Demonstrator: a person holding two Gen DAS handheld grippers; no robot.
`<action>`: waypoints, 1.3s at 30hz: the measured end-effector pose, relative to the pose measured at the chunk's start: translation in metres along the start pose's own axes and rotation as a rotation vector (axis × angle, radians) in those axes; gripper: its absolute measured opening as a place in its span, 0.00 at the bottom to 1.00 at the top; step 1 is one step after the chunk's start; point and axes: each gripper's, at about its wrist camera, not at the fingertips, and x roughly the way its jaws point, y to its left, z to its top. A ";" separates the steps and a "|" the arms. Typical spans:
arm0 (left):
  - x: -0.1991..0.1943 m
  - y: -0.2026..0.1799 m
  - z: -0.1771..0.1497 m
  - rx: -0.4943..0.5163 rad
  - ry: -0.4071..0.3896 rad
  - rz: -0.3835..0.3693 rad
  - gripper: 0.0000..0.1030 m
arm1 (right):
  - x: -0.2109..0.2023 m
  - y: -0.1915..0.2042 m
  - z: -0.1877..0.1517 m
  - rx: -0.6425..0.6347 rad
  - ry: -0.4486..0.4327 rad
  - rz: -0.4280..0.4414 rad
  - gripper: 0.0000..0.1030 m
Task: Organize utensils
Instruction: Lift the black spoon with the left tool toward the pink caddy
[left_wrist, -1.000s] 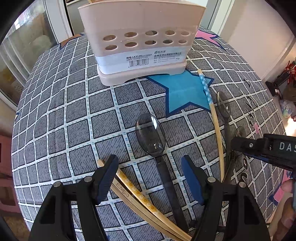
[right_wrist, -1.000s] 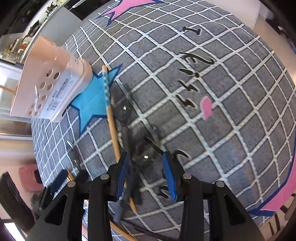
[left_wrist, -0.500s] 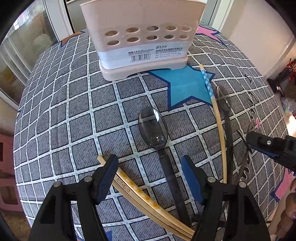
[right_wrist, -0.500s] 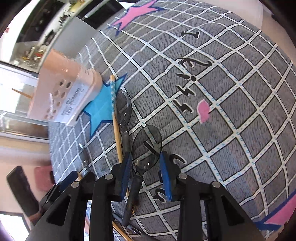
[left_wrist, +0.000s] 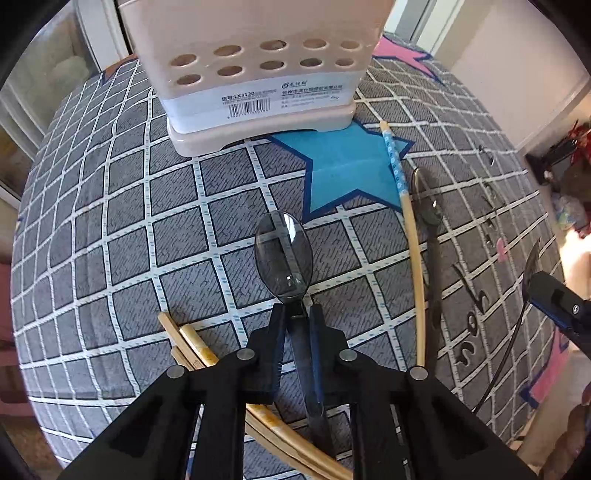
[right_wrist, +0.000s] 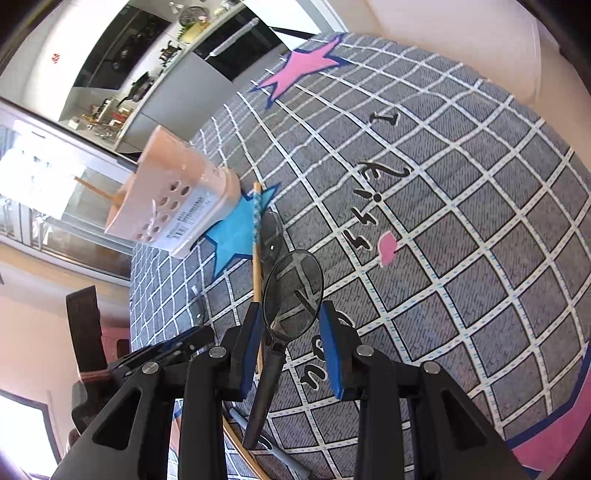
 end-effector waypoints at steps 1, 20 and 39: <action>-0.001 0.001 -0.003 -0.001 -0.019 -0.009 0.43 | -0.002 0.000 -0.001 -0.008 -0.005 -0.002 0.33; -0.104 0.029 -0.003 -0.033 -0.408 -0.158 0.42 | -0.041 0.079 0.017 -0.294 -0.165 -0.024 0.33; -0.213 0.062 0.102 0.022 -0.675 -0.113 0.41 | -0.038 0.217 0.134 -0.547 -0.374 -0.068 0.33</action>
